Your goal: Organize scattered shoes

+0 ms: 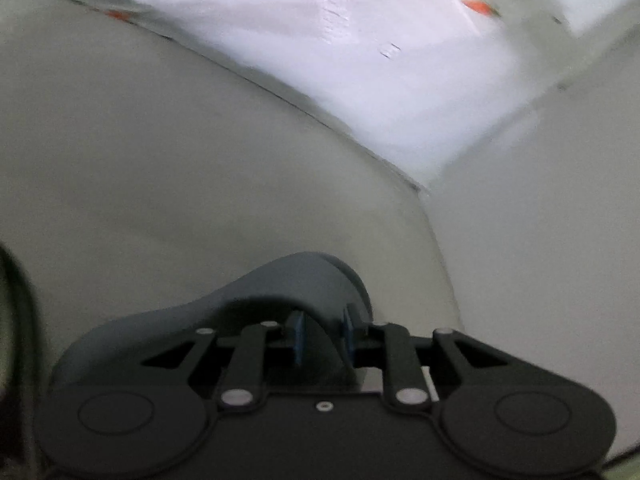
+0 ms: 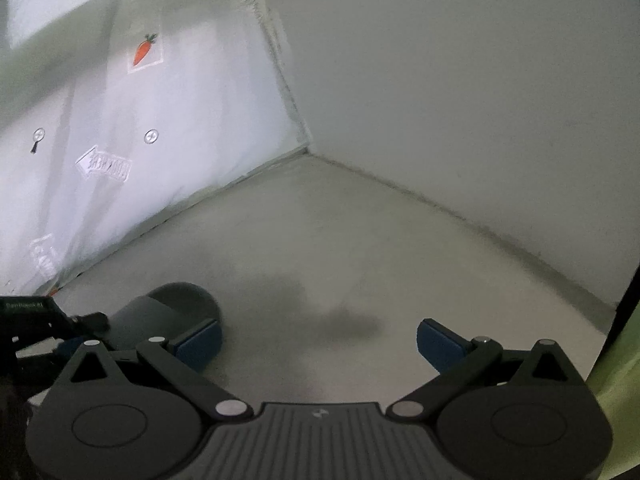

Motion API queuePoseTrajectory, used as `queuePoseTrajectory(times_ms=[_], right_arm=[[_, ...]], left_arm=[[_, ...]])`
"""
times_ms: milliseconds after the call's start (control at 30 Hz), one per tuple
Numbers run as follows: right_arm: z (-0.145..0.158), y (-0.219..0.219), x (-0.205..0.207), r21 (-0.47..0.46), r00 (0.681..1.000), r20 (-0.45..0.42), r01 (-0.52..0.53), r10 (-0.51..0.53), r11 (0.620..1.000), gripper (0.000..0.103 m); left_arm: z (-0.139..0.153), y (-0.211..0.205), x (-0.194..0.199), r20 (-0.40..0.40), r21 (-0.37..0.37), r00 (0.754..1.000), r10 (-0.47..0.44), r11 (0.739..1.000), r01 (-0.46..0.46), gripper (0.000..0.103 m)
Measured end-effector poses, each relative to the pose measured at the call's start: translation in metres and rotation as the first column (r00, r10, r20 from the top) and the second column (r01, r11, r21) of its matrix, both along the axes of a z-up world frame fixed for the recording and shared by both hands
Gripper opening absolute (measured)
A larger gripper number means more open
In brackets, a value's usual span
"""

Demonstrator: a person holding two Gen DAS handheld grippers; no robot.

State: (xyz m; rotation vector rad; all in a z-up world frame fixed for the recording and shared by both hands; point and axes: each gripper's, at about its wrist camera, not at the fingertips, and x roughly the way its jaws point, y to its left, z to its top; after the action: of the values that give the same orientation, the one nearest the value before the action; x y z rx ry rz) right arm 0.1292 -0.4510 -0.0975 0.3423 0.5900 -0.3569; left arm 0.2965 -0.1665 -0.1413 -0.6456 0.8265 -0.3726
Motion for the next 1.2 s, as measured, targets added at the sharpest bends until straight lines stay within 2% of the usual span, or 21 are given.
queuePoseTrajectory(times_ms=[67, 100, 133, 167, 200, 333, 433, 500, 567, 633, 733, 833, 967, 1067, 1133, 1200], right_arm=[[-0.001, 0.003, 0.002, 0.011, 0.999, -0.006, -0.034, 0.034, 0.999, 0.103], [-0.002, 0.007, 0.006, 0.013, 0.998, -0.009, -0.06, 0.06, 0.998, 0.103], [-0.002, 0.009, 0.01, 0.015, 0.997, -0.011, -0.073, 0.073, 0.997, 0.103], [-0.003, 0.012, 0.014, 0.017, 0.996, -0.014, -0.089, 0.089, 0.996, 0.103], [-0.004, 0.016, 0.018, 0.022, 0.994, -0.018, -0.111, 0.111, 0.994, 0.103], [-0.007, 0.035, 0.036, 0.052, 0.982, -0.022, -0.186, 0.188, 0.981, 0.103], [-0.007, 0.054, 0.053, 0.067, 0.969, -0.025, -0.245, 0.247, 0.967, 0.103], [-0.005, 0.074, 0.066, 0.068, 0.956, -0.022, -0.29, 0.292, 0.955, 0.103], [0.0, 0.097, 0.079, 0.065, 0.939, -0.013, -0.342, 0.343, 0.938, 0.103], [0.001, 0.116, 0.087, 0.061, 0.928, -0.008, -0.372, 0.373, 0.926, 0.103], [0.003, 0.157, 0.107, 0.073, 0.905, -0.002, -0.424, 0.425, 0.903, 0.103], [0.007, 0.195, 0.125, 0.06, 0.887, -0.013, -0.46, 0.462, 0.886, 0.103], [0.005, 0.252, 0.154, 0.008, 0.86, -0.04, -0.509, 0.509, 0.86, 0.103], [0.0, 0.288, 0.19, 0.004, 0.867, -0.065, -0.494, 0.494, 0.869, 0.103], [-0.006, 0.31, 0.214, 0.027, 0.876, -0.072, -0.476, 0.477, 0.879, 0.103], [-0.012, 0.331, 0.236, 0.048, 0.884, -0.078, -0.458, 0.461, 0.887, 0.103]], left_arm=[[0.004, 0.004, -0.002, 0.025, 0.028, 1.0, -0.018, 0.999, 0.018, 0.023], [0.008, 0.003, -0.003, 0.039, 0.053, 0.999, -0.025, 0.998, 0.023, 0.03], [0.013, 0.002, -0.005, 0.064, 0.076, 0.997, -0.037, 0.997, 0.032, 0.047], [0.022, 0.003, -0.01, 0.108, 0.109, 0.992, -0.063, 0.993, 0.051, 0.056], [0.029, 0.004, -0.015, 0.144, 0.136, 0.986, -0.086, 0.988, 0.067, 0.059], [0.055, 0.012, -0.025, 0.23, 0.207, 0.962, -0.145, 0.974, 0.097, 0.059], [0.069, 0.04, -0.031, 0.264, 0.21, 0.961, -0.088, 0.977, 0.032, 0.064], [0.074, 0.072, -0.032, 0.264, 0.207, 0.965, 0.002, 0.977, -0.059, 0.068], [0.079, 0.106, -0.033, 0.262, 0.211, 0.961, 0.094, 0.966, -0.152, 0.068], [0.083, 0.141, -0.032, 0.267, 0.228, 0.95, 0.16, 0.948, -0.224, 0.068], [0.087, 0.203, -0.029, 0.29, 0.256, 0.919, 0.266, 0.904, -0.342, 0.07], [0.078, 0.269, -0.013, 0.265, 0.224, 0.889, 0.373, 0.873, -0.433, 0.07], [0.061, 0.352, 0.026, 0.271, 0.224, 0.834, 0.48, 0.811, -0.54, 0.07], [0.04, 0.411, 0.073, 0.27, 0.259, 0.809, 0.522, 0.77, -0.583, 0.07], [0.024, 0.436, 0.106, 0.263, 0.265, 0.793, 0.55, 0.749, -0.607, 0.07], [0.008, 0.465, 0.139, 0.237, 0.261, 0.765, 0.599, 0.719, -0.644, 0.07]])
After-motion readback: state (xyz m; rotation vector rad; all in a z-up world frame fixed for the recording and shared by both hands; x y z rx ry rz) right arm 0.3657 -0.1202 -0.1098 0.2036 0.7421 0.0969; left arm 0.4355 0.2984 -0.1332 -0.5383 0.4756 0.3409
